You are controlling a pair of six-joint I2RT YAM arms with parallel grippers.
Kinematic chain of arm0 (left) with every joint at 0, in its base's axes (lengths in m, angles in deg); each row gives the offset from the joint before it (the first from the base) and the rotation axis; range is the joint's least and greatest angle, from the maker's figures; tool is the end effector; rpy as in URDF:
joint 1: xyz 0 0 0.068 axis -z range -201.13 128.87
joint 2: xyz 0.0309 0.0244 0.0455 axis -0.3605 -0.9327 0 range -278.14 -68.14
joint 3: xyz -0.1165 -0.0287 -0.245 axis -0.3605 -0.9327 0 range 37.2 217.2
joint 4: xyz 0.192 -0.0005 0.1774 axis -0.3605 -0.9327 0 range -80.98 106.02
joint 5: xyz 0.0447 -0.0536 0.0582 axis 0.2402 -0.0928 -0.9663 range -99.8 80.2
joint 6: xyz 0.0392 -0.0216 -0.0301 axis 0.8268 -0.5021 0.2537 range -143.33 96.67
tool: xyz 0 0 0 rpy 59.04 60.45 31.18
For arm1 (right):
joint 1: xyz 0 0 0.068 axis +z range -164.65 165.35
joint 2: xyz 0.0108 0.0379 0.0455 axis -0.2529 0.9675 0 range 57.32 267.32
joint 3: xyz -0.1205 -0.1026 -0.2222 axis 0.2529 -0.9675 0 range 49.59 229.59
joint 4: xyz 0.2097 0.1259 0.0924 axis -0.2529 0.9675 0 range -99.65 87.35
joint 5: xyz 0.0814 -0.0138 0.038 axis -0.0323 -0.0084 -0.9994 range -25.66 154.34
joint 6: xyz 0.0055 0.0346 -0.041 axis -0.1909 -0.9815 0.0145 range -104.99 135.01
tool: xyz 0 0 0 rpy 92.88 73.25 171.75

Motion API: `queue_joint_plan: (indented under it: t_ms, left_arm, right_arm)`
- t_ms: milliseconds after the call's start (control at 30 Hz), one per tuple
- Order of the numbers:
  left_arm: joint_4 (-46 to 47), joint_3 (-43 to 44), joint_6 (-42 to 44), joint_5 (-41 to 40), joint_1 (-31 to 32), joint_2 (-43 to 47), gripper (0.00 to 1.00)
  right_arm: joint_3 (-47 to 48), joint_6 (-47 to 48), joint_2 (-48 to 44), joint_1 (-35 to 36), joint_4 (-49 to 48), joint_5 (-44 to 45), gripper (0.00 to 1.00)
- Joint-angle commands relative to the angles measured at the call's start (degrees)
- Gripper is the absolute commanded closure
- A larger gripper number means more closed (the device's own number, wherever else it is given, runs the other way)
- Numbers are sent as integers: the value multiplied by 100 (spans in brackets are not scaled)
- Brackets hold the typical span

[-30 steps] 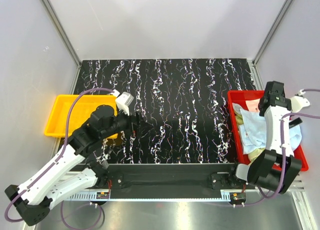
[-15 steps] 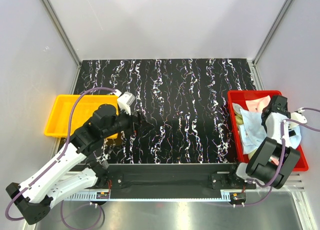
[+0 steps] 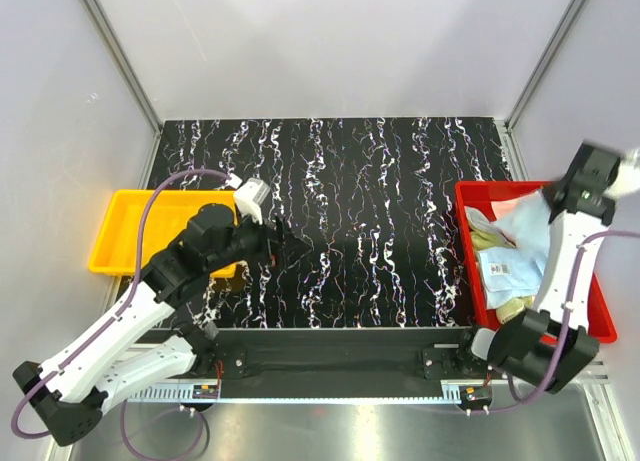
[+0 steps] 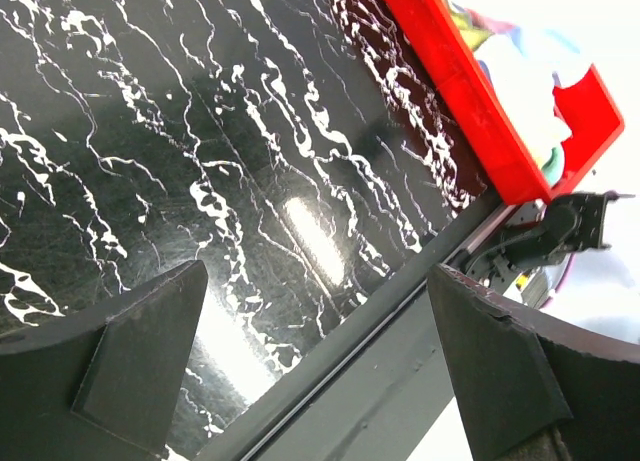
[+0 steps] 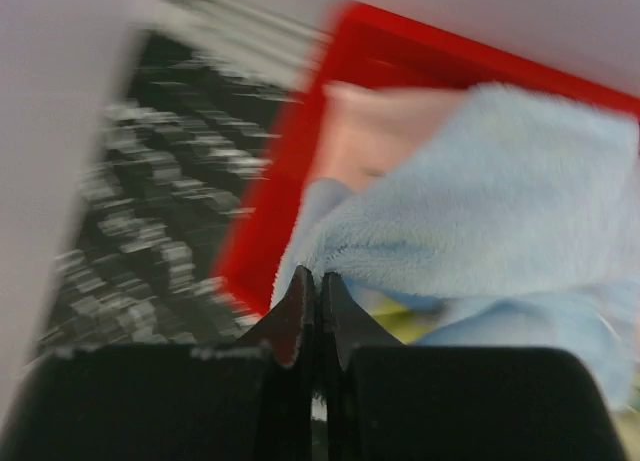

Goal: Fold and stack the towels
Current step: Grab crumpled towel, then move the towel to the center of the board

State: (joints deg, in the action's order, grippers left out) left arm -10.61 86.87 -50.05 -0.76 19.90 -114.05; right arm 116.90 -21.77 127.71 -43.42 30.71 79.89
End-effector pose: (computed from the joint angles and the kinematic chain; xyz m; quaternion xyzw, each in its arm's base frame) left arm 0.1302 -0.1207 0.3367 0.1467 0.8188 -0.3617 0.4210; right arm 0.2215 -0.1325 0.3345 0.5377 0.7363 -0.0967 0.3993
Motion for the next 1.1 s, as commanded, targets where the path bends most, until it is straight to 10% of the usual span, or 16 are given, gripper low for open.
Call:
queue_joint_plan:
  t_ms: [0,300,767,1067]
  left_arm:
    - [178,692,-167,-323,18,-181,2]
    - [-659,2116,-61,-1694,-464,-410,1]
    - [-869,1792,-219,-1545,-1651,-928,2]
    - [-415,2063,-220,-1379,-1704,-2315,3]
  right_arm:
    - [2088,459,-115,765,180,-1737,100]
    - [9019,778,3129,3571,2355,-3425,100]
    - [-669,407,888,5188,-2356,-4298,94]
    - [-802,1154,801,5637,-1102,-3166,44]
